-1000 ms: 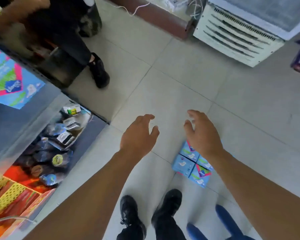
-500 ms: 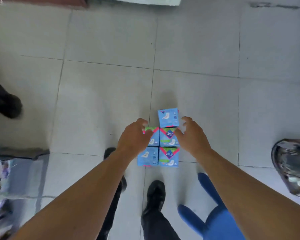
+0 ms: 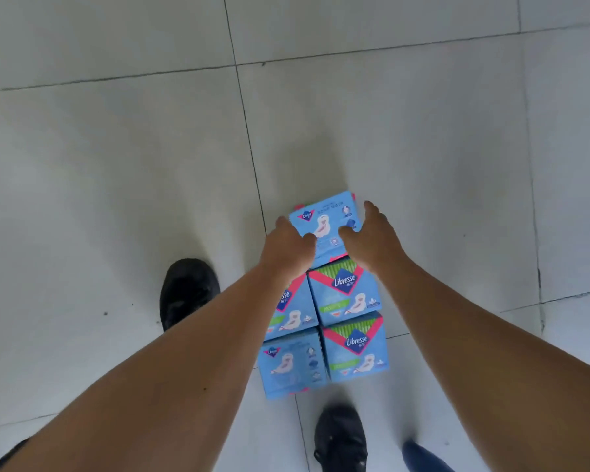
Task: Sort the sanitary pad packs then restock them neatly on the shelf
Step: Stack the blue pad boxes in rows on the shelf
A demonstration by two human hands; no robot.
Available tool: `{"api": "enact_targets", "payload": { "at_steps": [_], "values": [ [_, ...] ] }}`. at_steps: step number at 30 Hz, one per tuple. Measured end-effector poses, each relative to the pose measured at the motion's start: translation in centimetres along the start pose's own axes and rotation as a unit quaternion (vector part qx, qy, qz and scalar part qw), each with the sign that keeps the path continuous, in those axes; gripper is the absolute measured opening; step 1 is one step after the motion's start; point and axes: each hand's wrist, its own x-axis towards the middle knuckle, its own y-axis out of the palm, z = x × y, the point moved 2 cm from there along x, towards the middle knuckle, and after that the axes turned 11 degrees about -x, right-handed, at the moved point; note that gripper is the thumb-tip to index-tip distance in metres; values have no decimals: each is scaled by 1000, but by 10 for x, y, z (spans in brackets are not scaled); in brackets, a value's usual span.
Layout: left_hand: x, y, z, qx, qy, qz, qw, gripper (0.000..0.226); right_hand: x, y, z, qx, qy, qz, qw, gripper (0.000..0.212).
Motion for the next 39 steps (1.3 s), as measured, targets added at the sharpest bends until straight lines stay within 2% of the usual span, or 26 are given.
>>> {"api": "enact_targets", "payload": {
  "at_steps": [3, 7, 9, 11, 13, 15, 17, 18, 20, 21, 23, 26, 29, 31, 33, 34, 39],
  "values": [
    [18, 13, 12, -55, 5, 20, 998, 43, 12, 18, -3, 32, 12, -14, 999, 42],
    [-9, 2, -4, -177, 31, -9, 984, 19, -11, 2, 2, 124, 11, -70, 990, 39],
    [-33, -13, -19, -189, 69, -22, 979, 18, -33, -18, 9, 169, 2, -83, 982, 30],
    [-59, -32, -35, -196, 99, -31, 975, 27, -57, -42, 19, 215, -7, -79, 973, 32],
    [-90, -54, -54, -264, 90, -18, 960, 28, -83, -66, 33, 243, -25, -68, 967, 37],
    [-122, -76, -75, -317, 100, -28, 943, 29, -113, -90, 50, 218, -55, -78, 971, 51],
    [-153, -97, -93, -322, 162, -82, 929, 32, -149, -111, 73, 148, -107, -110, 977, 63],
    [-171, -106, -103, -313, 195, -109, 923, 35, -169, -122, 86, 152, -147, -104, 972, 62],
    [-210, -123, -118, -291, 254, -148, 911, 38, -208, -139, 116, 253, -213, -17, 944, 48],
    [-225, -127, -123, -274, 277, -147, 909, 39, -222, -145, 128, 313, -225, 31, 922, 43],
    [-256, -133, -131, -245, 321, -131, 905, 40, -242, -160, 144, 383, -242, 62, 889, 43],
    [-310, -157, -121, -273, 351, -186, 876, 33, -284, -186, 157, 357, -282, 56, 889, 38],
    [-364, -199, -92, -325, 309, -291, 845, 39, -331, -192, 169, 299, -300, 95, 901, 30],
    [-399, -226, -63, -396, 251, -277, 838, 49, -370, -185, 181, 260, -323, 158, 896, 22],
    [-436, -247, -34, -489, 217, -216, 817, 44, -409, -174, 196, 228, -346, 212, 885, 20],
    [-456, -256, -17, -509, 213, -212, 807, 40, -430, -166, 206, 212, -356, 230, 881, 21],
    [-553, -303, 97, -580, 214, -341, 708, 38, -544, -82, 267, 103, -442, 225, 862, 26]
  ]
}}
